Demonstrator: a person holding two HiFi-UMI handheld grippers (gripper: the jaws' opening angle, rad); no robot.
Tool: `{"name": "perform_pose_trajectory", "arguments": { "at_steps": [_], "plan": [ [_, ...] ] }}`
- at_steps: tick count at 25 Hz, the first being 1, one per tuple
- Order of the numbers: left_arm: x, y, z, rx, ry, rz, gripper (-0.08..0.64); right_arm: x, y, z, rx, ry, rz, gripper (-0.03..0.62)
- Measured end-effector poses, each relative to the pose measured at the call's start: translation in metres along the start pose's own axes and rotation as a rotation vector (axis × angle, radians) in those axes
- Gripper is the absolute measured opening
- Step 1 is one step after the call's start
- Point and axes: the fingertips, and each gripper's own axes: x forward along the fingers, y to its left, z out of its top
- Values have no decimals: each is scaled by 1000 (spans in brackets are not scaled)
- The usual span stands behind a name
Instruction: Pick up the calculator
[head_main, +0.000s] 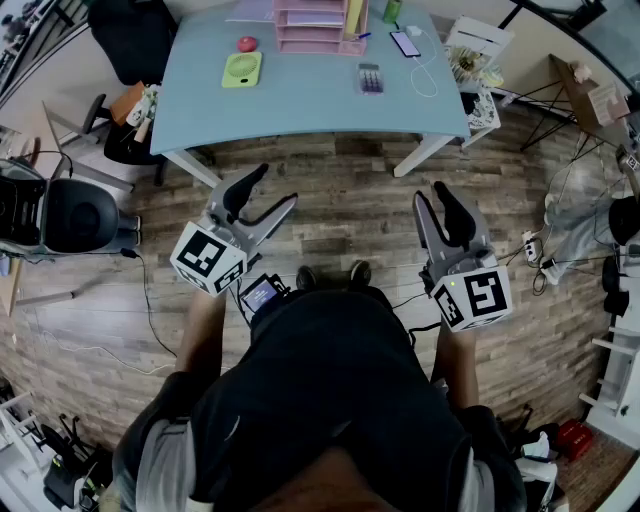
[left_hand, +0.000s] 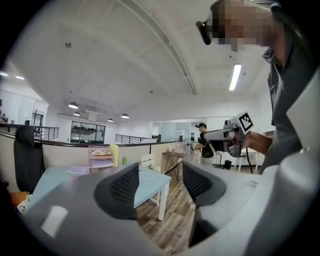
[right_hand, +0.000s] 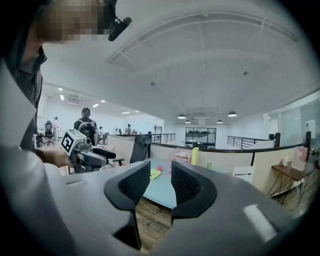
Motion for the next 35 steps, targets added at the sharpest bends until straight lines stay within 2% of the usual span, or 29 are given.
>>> {"name": "perform_pose_trajectory", "arguments": {
  "at_steps": [14,19,26,35],
  "plan": [
    [-7,19,1,7,-19,-23,295,19,15,4,-14,1,-11,118],
    [-1,15,-1,9,-5,-30,295,22,9,-1,22,3,3,119],
    [23,12,-6,7,25,-12,295,32,-22,-8,79,-19,28,118],
    [69,7,0,8,61,91,295,60,-82,-17,110,-26,131,118]
  ]
}}
